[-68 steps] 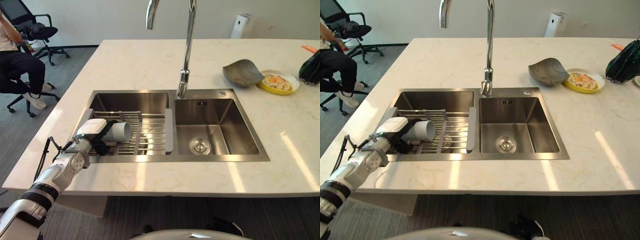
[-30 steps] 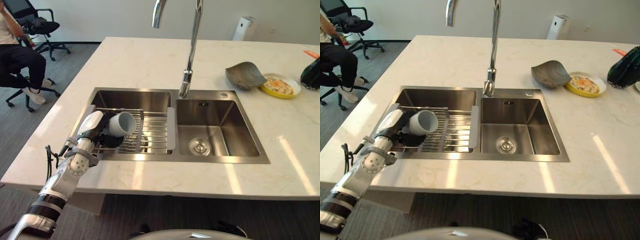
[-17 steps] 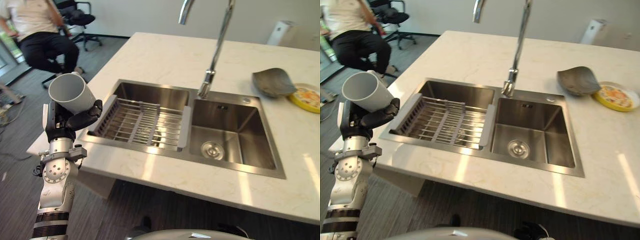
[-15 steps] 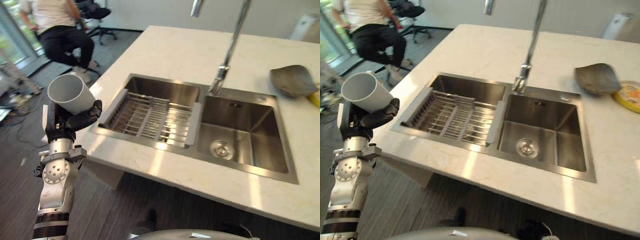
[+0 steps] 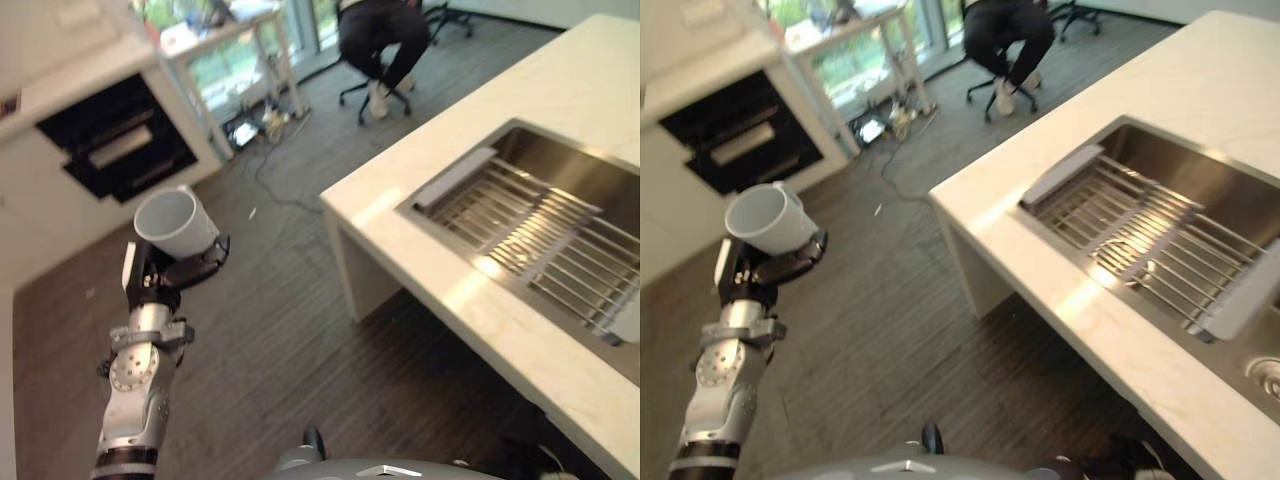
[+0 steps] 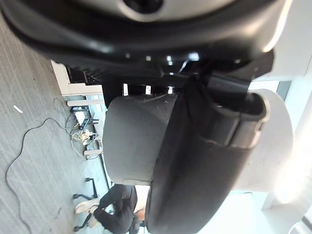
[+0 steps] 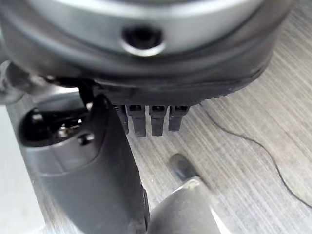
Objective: Place the dishes in the dishwasher.
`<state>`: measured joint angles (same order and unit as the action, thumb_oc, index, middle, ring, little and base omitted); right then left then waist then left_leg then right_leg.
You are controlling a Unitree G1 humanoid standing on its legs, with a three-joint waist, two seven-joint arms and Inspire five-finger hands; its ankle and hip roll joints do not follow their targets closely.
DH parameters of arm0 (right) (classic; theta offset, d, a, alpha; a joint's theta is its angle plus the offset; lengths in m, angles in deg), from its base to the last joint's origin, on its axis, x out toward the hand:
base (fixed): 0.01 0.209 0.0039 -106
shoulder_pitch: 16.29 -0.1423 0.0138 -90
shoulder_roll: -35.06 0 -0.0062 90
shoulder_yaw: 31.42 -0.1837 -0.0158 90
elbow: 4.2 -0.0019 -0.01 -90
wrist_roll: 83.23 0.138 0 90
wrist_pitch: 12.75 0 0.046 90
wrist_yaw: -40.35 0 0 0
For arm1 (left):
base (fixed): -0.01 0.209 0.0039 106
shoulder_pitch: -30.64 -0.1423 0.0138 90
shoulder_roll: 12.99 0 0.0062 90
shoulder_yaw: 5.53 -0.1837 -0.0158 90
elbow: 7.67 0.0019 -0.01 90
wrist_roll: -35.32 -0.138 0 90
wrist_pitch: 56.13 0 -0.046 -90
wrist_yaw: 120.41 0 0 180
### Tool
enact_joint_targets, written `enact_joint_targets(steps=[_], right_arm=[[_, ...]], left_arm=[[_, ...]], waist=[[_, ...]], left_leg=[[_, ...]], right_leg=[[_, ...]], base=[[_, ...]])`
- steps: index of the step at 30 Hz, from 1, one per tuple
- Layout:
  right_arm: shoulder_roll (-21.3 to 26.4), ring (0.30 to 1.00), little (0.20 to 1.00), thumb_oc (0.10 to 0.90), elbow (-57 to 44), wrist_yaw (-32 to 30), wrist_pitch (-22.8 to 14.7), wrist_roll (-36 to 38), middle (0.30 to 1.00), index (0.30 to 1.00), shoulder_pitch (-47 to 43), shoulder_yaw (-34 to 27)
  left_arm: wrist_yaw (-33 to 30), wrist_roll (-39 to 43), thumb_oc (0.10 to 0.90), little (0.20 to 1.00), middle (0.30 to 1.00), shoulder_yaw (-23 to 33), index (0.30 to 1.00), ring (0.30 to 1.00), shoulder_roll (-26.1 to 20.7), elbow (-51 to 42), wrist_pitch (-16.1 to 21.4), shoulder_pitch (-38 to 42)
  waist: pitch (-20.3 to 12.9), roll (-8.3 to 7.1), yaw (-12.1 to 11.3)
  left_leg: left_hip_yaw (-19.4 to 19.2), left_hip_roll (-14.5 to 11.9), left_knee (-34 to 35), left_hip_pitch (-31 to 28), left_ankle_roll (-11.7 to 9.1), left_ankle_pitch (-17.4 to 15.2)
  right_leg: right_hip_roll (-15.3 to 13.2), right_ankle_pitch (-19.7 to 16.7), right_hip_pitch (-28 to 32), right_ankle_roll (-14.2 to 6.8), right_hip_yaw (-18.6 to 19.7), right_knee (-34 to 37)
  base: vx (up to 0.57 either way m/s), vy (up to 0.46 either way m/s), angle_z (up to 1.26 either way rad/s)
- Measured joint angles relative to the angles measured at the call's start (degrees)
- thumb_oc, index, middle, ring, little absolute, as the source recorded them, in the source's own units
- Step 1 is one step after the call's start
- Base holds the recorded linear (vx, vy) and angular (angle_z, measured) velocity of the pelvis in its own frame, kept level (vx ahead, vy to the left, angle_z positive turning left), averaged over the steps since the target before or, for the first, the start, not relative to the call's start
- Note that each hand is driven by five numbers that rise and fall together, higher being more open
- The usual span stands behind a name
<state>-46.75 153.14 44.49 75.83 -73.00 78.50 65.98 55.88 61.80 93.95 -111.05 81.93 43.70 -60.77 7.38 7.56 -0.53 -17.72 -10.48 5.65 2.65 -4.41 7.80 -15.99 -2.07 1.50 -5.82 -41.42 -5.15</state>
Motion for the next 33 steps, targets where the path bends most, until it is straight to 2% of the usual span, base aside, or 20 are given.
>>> enact_joint_targets(steps=[1,2,3,4,5,6,7,8,9,11,12,13,15,16,17,18,19,23,28,33], right_arm=[[-1.8,0.9,0.9,0.8,-0.12,0.01,0.07,0.01,0.9,0.9,0.56,-0.99],[-3.42,0.9,0.9,0.8,-0.07,-0.35,0.18,0.07,0.9,0.9,1.38,-1.48],[-3.74,0.9,0.9,0.8,2.36,-0.25,-0.54,0.02,0.9,0.9,2.15,-4.44],[-4.2,0.9,0.9,0.8,3.79,-0.39,-0.43,0.03,0.9,0.9,1.41,-5.57],[-3.86,0.9,0.9,0.8,7.97,-1.19,1.33,0.8,0.9,0.9,0.56,-6.19],[-4.38,0.9,0.9,0.8,7.87,-1.78,1.99,1.24,0.9,0.9,0.3,-6.68],[-4.24,0.9,0.9,0.8,7.6,-2.34,2.31,1.25,0.9,0.9,0.42,-6.54],[-4.12,0.9,0.9,0.8,6.45,-2.74,2.43,1.27,0.9,0.9,0.26,-5.55],[-4.85,0.9,0.9,0.8,4.74,-2.53,2.11,1.69,0.9,0.9,-0.9,-5.78],[-6.37,0.9,0.9,0.8,1.96,-2.39,0.9,3.6,0.9,0.9,-0.9,-4.75],[-7.58,0.9,0.9,0.8,0.8,-2.35,-0.17,5.28,0.9,0.9,-0.57,-2.7],[-8.67,0.9,0.9,0.8,0.42,-2.01,-0.54,5.73,0.9,0.9,-1.69,-1.64],[-9.4,0.9,0.9,0.8,-1.73,-2.23,-1.27,7.36,0.9,0.9,-1.58,2.99],[-10.18,0.9,0.9,0.8,-1.96,-1.92,-1.61,9.0,0.9,0.9,-1.6,2.71],[-10.69,0.9,0.9,0.8,-2.4,-1.89,-1.59,9.2,0.9,0.9,-2.46,2.91],[-11.0,0.9,0.9,0.8,-2.72,-1.87,-1.74,9.02,0.9,0.9,-3.12,3.07],[-10.43,0.9,0.9,0.8,-1.53,-1.98,-1.89,8.89,0.9,0.9,-4.88,2.79],[-9.08,0.9,0.9,0.8,-0.08,-3.2,-1.96,8.84,0.9,0.9,-8.79,2.53],[-10.59,0.9,0.9,0.8,-0.09,-3.19,-2.17,7.73,0.9,0.9,-9.21,2.87],[-12.12,0.9,0.9,0.8,-0.14,-2.47,-1.63,7.28,0.9,0.9,-6.73,3.38]], left_arm=[[0.56,-0.21,0.4,0.3,0.3,-0.15,0.3,0.3,0.09,-0.27,-0.19,-0.2],[1.03,-0.24,0.4,0.3,0.3,-0.17,0.3,0.3,-0.68,-2.38,-0.29,-2.14],[1.69,-1.48,0.4,0.3,0.3,-0.39,0.3,0.3,-0.42,-2.41,-0.3,-2.92],[1.75,-2.09,0.4,0.3,0.3,-0.84,0.3,0.3,-0.07,-2.02,-0.36,-2.74],[1.72,-2.9,0.4,0.3,0.3,-3.34,0.3,0.3,-0.12,-1.89,-1.12,-3.21],[2.1,-4.48,0.4,0.3,0.3,-4.9,0.3,0.3,-0.29,-1.91,-1.26,-3.3],[2.13,-5.61,0.4,0.3,0.3,-6.67,0.3,0.3,-0.35,-1.94,-1.28,-3.03],[2.41,-7.13,0.4,0.3,0.3,-8.59,0.3,0.3,-1.29,-2.0,-1.21,-2.64],[2.17,-8.0,0.4,0.3,0.3,-8.87,0.3,0.3,-1.95,-1.9,-1.2,-2.19],[0.64,-9.07,0.4,0.3,0.3,-11.46,0.3,0.3,-2.84,0.14,-1.21,1.94],[0.39,-9.25,0.4,0.3,0.3,-15.93,0.3,0.3,-4.43,2.58,-1.19,6.27],[0.66,-9.61,0.4,0.3,0.3,-17.53,0.3,0.3,-6.12,2.83,-1.11,6.72],[-0.16,-9.58,0.4,0.3,0.3,-20.1,0.3,0.3,-4.85,4.21,-1.12,8.67],[-0.12,-9.63,0.4,0.3,0.3,-22.37,0.3,0.3,-4.54,4.24,-0.91,10.13],[0.27,-10.46,0.4,0.3,0.3,-23.36,0.3,0.3,-4.89,3.78,0.11,10.38],[0.29,-10.92,0.4,0.3,0.3,-23.44,0.3,0.3,-5.43,3.33,0.15,10.11],[-0.23,-11.49,0.4,0.3,0.3,-23.98,0.3,0.3,-4.61,3.25,-0.05,8.45],[-0.37,-11.53,0.4,0.3,0.3,-22.96,0.3,0.3,-4.82,2.81,0.29,6.54],[-1.43,-14.48,0.4,0.3,0.3,-20.29,0.3,0.3,-6.13,2.86,-0.01,2.31],[-1.57,-16.18,0.4,0.3,0.3,-19.22,0.3,0.3,-6.18,2.86,-0.01,2.28]], waist=[[-0.52,-1.67,0.21],[-1.22,-3.31,-0.01],[-1.3,-3.55,-0.97],[-1.27,-3.96,-1.16],[-1.57,-4.62,-2.08],[-1.64,-4.88,-2.46],[-1.58,-5.08,-2.33],[-1.63,-5.13,-2.46],[-1.6,-5.32,-3.0],[-0.91,-5.09,-1.52],[-0.84,-5.38,-0.03],[-0.58,-7.49,-0.81],[1.09,-6.15,1.51],[1.37,-6.03,1.87],[1.85,-7.06,1.89],[1.96,-8.4,1.55],[2.24,-8.02,-0.54],[1.93,-8.13,-2.35],[1.33,-10.6,-2.61],[0.73,-10.75,-1.7]], left_leg=[[-6.21,-0.33,-1.37,-0.82,0.26,-0.55],[-8.53,-2.62,-6.99,-0.32,-0.08,-2.03],[-8.21,-5.74,-10.89,0.19,-5.01,-5.37],[-7.94,-4.0,-12.69,0.74,-4.18,-6.42],[-5.11,-0.75,-13.84,0.52,-1.1,-8.33],[-2.58,1.22,-14.72,0.63,0.64,-8.79],[-0.07,2.61,-14.65,0.3,2.06,-9.31],[3.03,4.08,-12.84,-0.71,2.79,-9.39],[5.35,4.39,-11.88,-0.58,3.88,-9.56],[12.27,4.69,-10.1,0.05,5.44,-8.25],[18.29,5.69,-7.52,-0.14,4.69,-6.35],[20.52,8.49,-4.98,-2.63,6.25,-6.36],[29.57,8.38,-4.18,-3.4,6.43,-6.16],[32.13,8.18,-2.95,-3.8,7.41,-5.53],[32.22,8.3,-2.37,-3.97,6.3,-4.93],[32.39,9.09,-1.97,-4.34,4.36,-4.93],[33.44,7.64,-1.74,-5.42,2.06,-5.14],[30.01,6.09,-0.65,-6.95,0.06,-5.95],[26.79,6.51,-0.61,-11.36,-0.14,-6.02],[25.82,7.0,-0.55,-13.01,-0.15,-6.03]], right_leg=[[-1.43,-0.88,1.27,-1.3,-2.03,0.54],[-3.03,-1.3,1.96,-1.33,-3.8,0.37],[-4.12,-2.3,4.6,-2.97,-5.13,0.17],[-6.02,-3.2,6.2,-3.1,-5.76,0.19],[-8.67,-5.93,8.79,-1.03,-7.83,-0.78],[-10.62,-8.14,10.32,1.69,-8.5,-2.87],[-12.28,-10.59,11.25,2.93,-8.31,-6.18],[-14.85,-9.62,9.17,0.23,-1.35,-11.82],[-12.16,-4.79,6.77,-2.95,7.23,-10.33],[-3.75,1.56,5.33,-2.74,22.37,-6.65],[2.48,5.64,4.27,-4.34,31.94,-4.5],[3.14,6.71,0.95,-4.93,34.88,-4.64],[9.58,8.71,0.06,-1.58,39.86,-3.38],[11.58,8.71,-1.93,-1.28,40.13,-2.15],[12.03,6.41,-4.55,-1.61,40.39,0.37],[11.47,-0.01,-5.7,0.58,40.15,0.65],[12.15,1.26,-3.17,3.3,37.34,0.84],[14.4,0.01,3.88,4.48,32.49,10.03],[13.6,0.09,7.54,4.09,33.97,10.75],[13.07,-0.06,8.59,3.73,34.37,10.75]], base=[[-0.14,0.285,1.53],[-0.1,0.511,1.15],[-0.1,0.521,1.08],[-0.04,0.644,1.35],[-0.03,0.382,1.33],[-0.04,0.37,1.51],[-0.06,0.318,1.62],[0.02,0.34,1.38],[0.1,0.448,1.41],[0.15,0.226,1.9],[0.2,0.2,2.38],[0.23,0.228,2.19],[0.13,0.091,2.03],[0.07,0.023,2.43],[0.06,-0.012,1.86],[0.09,-0.055,1.42],[0.09,-0.082,1.11],[0.11,-0.03,0.63],[0.09,-0.025,-0.26],[0.05,-0.03,-0.15]])
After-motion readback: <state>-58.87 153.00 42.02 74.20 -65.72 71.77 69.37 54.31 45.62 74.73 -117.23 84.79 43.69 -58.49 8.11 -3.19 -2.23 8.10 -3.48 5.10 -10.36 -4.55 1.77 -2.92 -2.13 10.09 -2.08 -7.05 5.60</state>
